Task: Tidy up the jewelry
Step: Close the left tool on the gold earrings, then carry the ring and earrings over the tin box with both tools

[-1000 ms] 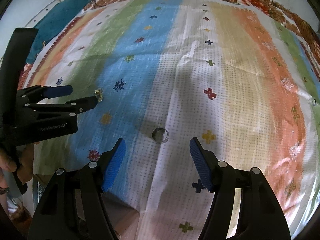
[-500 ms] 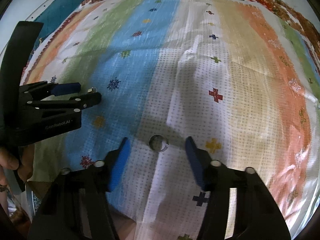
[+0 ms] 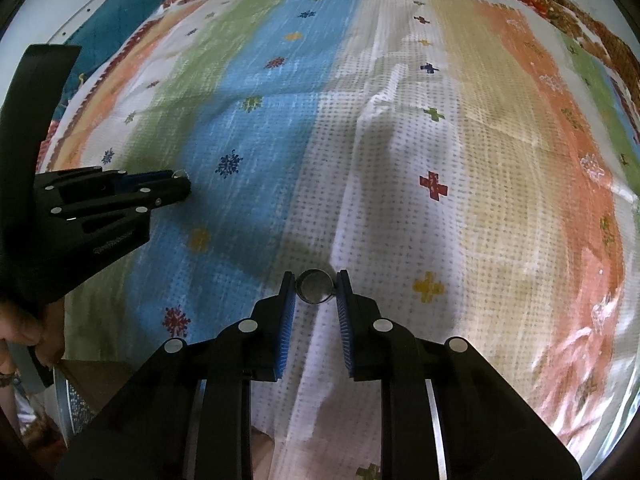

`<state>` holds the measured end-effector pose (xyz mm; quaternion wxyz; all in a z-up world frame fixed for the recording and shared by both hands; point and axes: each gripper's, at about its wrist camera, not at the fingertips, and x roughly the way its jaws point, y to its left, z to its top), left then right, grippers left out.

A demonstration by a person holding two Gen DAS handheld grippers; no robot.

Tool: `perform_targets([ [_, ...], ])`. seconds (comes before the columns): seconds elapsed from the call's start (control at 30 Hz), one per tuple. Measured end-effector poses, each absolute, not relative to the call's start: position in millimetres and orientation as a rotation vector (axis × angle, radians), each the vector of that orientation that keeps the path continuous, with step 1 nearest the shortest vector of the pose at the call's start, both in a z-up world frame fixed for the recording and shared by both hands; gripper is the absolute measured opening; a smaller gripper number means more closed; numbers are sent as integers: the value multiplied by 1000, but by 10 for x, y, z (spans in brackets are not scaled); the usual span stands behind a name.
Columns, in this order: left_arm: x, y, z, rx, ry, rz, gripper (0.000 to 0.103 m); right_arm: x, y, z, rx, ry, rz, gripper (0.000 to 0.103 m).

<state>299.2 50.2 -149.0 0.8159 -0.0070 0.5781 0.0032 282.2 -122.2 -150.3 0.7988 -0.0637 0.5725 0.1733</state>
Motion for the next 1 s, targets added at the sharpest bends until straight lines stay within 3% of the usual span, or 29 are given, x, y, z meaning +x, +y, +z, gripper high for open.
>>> perform_targets([
  [1.0, 2252, 339, -664, -43, 1103, -15, 15, 2209, -1245, -698, -160, 1056, 376, 21],
])
